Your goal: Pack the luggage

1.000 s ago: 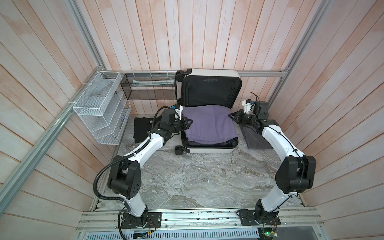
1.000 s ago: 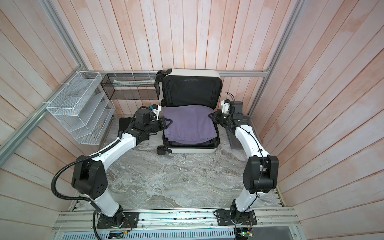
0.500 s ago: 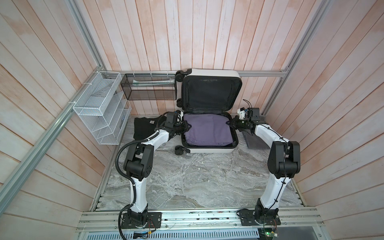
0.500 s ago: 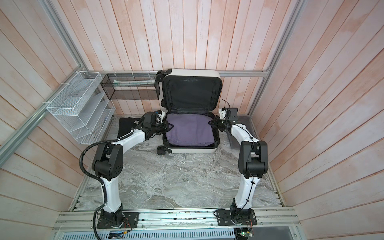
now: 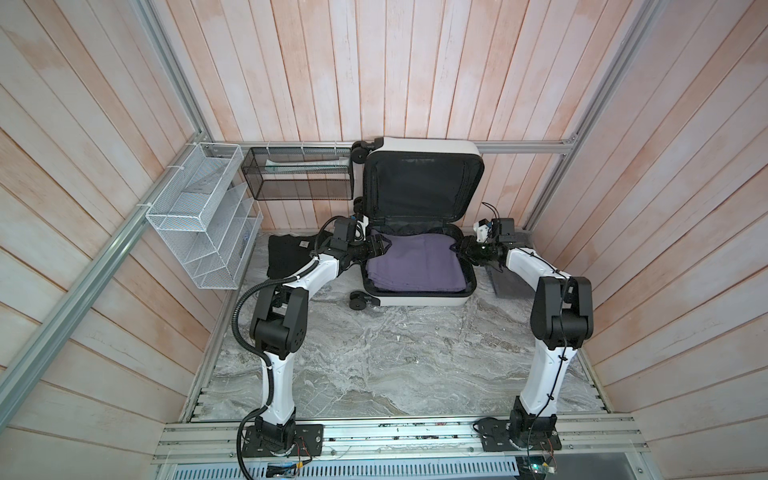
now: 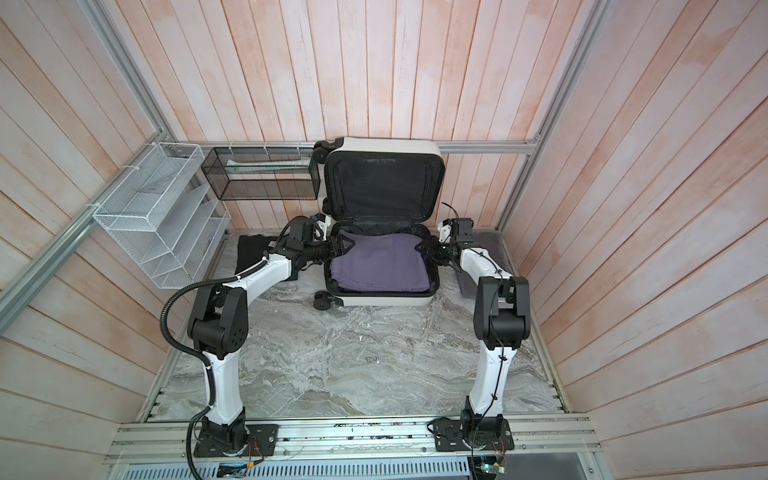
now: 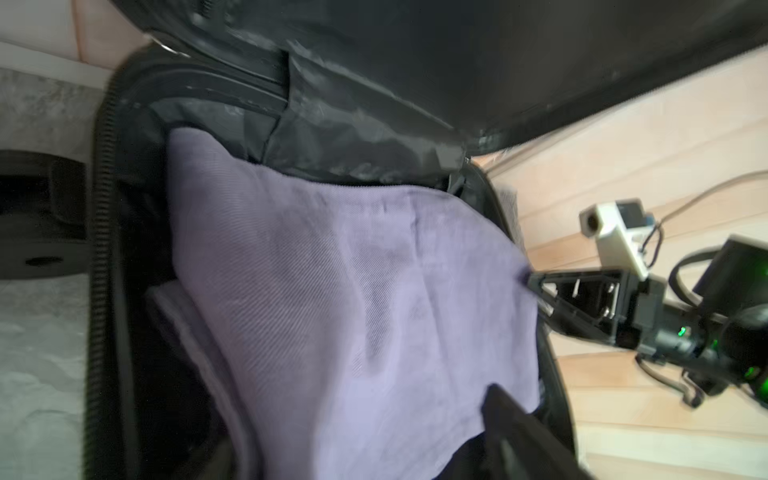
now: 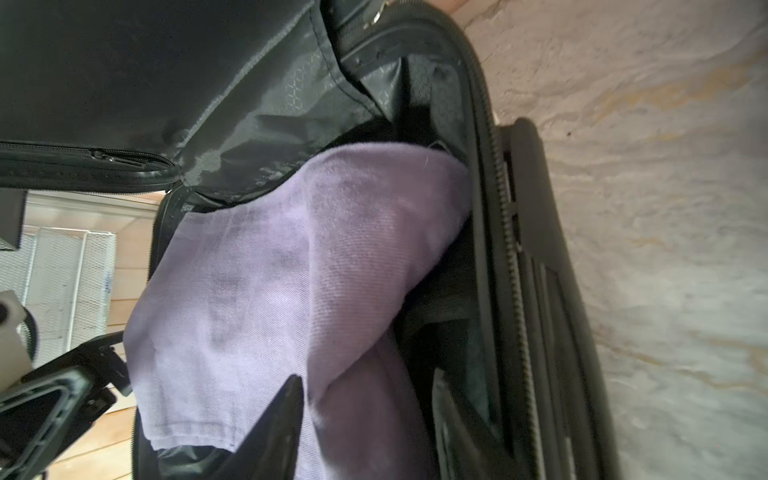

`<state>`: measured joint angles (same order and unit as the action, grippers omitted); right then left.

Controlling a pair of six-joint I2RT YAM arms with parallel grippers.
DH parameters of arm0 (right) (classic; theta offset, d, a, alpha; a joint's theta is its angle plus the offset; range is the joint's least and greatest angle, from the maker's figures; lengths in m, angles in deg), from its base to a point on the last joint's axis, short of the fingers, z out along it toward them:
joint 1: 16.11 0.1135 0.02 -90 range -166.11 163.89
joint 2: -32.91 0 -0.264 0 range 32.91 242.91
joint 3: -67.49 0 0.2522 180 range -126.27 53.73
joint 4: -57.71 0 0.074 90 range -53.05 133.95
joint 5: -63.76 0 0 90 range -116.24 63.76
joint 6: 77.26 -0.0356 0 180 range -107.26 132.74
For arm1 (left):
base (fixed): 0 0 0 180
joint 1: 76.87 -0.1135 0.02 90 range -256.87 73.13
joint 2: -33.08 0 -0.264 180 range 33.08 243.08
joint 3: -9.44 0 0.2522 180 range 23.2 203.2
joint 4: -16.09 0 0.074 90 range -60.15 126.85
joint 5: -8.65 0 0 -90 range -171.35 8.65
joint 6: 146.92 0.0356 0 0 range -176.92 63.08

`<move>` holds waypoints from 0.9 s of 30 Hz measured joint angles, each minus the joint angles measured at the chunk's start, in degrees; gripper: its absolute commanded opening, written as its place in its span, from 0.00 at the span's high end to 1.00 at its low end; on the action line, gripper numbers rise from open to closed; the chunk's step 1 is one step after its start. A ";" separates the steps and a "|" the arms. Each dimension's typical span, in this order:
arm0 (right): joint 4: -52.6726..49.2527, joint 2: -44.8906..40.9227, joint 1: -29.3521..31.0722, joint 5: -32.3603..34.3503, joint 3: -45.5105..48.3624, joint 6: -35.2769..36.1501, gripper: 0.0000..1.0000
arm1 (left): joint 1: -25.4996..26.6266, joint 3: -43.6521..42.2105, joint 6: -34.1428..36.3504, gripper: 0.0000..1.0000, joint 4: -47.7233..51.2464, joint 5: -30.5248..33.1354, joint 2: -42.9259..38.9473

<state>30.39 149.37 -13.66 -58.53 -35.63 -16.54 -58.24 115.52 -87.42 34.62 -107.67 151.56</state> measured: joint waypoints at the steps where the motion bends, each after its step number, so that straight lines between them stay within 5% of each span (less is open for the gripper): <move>1: -0.63 -0.46 -0.02 0.59 0.00 0.33 0.47 | -0.07 0.24 0.42 0.05 0.55 0.42 -0.15; 10: -3.74 -6.49 -0.04 4.42 -2.25 1.03 0.41 | -0.63 5.20 1.75 0.00 4.90 2.32 -3.32; 18: -5.86 -0.26 1.20 5.49 -12.17 0.98 0.37 | 1.79 13.55 1.66 0.00 5.55 -0.74 -1.62; 27: -12.61 10.36 3.78 8.59 -20.31 0.81 0.34 | 3.43 4.22 1.81 0.00 5.79 -0.44 2.93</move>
<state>17.77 159.73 -9.87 -49.94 -55.94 -15.73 -54.81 119.73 -85.60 40.41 -108.11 154.49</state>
